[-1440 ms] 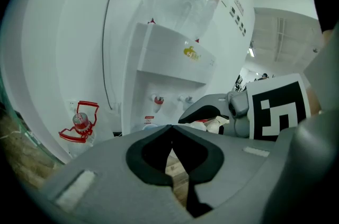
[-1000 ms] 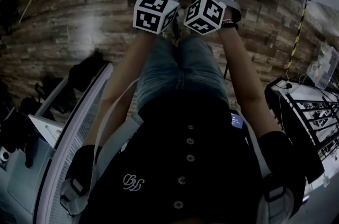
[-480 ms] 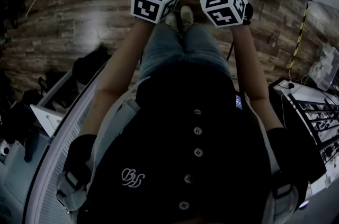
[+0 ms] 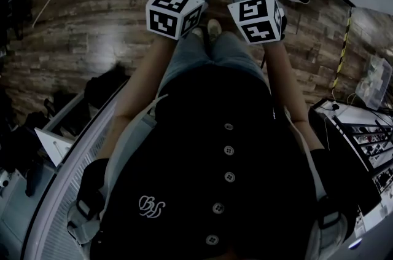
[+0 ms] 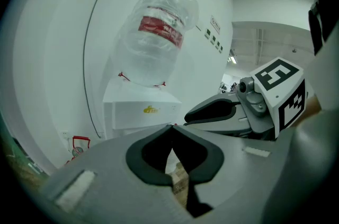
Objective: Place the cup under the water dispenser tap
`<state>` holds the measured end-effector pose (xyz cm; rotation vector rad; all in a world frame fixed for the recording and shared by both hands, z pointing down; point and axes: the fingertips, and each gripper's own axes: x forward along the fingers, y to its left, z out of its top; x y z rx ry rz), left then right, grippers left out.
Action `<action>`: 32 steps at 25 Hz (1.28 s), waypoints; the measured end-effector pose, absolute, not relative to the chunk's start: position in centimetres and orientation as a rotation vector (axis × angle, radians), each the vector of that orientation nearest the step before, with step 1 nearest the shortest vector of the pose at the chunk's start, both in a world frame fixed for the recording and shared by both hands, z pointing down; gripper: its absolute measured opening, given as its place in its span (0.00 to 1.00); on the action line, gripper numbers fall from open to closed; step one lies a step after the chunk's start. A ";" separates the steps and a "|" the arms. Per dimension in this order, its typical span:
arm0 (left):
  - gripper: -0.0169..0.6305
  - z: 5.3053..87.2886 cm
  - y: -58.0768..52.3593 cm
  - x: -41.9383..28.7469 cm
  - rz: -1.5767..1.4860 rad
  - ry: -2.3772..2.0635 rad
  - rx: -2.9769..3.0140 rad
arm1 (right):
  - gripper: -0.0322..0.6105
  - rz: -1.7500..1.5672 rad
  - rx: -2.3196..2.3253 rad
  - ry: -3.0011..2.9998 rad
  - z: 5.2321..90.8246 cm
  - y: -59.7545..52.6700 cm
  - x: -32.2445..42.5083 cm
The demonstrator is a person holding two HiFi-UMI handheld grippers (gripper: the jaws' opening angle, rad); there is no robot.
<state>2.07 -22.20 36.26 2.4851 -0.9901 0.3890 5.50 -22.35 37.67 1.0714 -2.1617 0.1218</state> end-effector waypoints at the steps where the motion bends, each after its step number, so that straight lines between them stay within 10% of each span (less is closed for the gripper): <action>1: 0.02 35.9 -22.2 2.0 0.381 -0.994 2.487 | 0.17 0.129 1.078 -2.176 37.2 -22.4 5.4; 32: 0.02 34.6 -20.4 1.3 0.344 -0.966 2.516 | 0.05 0.290 0.952 -2.427 35.6 -19.7 3.1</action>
